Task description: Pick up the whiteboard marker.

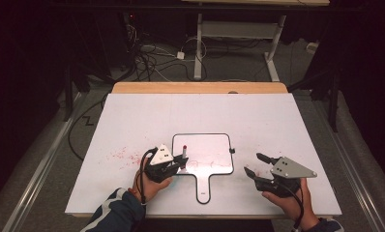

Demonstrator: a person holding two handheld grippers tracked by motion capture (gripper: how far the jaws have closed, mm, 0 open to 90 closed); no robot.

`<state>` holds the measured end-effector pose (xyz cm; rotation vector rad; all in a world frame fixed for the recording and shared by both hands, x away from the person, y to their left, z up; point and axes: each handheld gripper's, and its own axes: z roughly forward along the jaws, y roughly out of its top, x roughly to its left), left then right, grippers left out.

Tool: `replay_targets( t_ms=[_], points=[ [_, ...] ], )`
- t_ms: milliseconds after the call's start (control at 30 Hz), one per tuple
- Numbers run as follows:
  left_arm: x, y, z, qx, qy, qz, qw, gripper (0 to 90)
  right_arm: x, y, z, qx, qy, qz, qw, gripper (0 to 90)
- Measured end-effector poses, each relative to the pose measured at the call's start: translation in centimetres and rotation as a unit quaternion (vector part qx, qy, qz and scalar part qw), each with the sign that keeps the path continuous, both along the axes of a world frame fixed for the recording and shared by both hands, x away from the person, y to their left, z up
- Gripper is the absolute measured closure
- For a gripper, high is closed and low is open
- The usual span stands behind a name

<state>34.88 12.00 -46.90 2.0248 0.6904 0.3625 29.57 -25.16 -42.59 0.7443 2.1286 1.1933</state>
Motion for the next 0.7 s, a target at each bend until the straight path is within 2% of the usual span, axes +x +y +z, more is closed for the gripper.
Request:
replay_targets(
  t_ms=[67,300,567,700],
  points=[
    [0.0,0.0,0.0,0.000,-0.002,0.006,1.0000,78.3,-0.2,-0.4,-0.1,0.003,0.002,-0.005,1.0000,37.9],
    [0.1,0.2,0.0,0.003,-0.005,-0.004,1.0000,78.3,-0.7,-1.4,-0.6,-0.002,0.007,-0.023,0.9997,36.0],
    [0.1,0.2,0.0,0.008,-0.007,-0.006,0.9999,78.3,-0.7,-1.4,-0.9,-0.011,0.009,-0.026,0.9995,34.1],
    [0.1,0.2,0.0,0.008,-0.004,-0.007,0.9999,78.3,-0.8,-1.4,-0.7,-0.009,0.005,-0.028,0.9996,33.8]
  ],
)
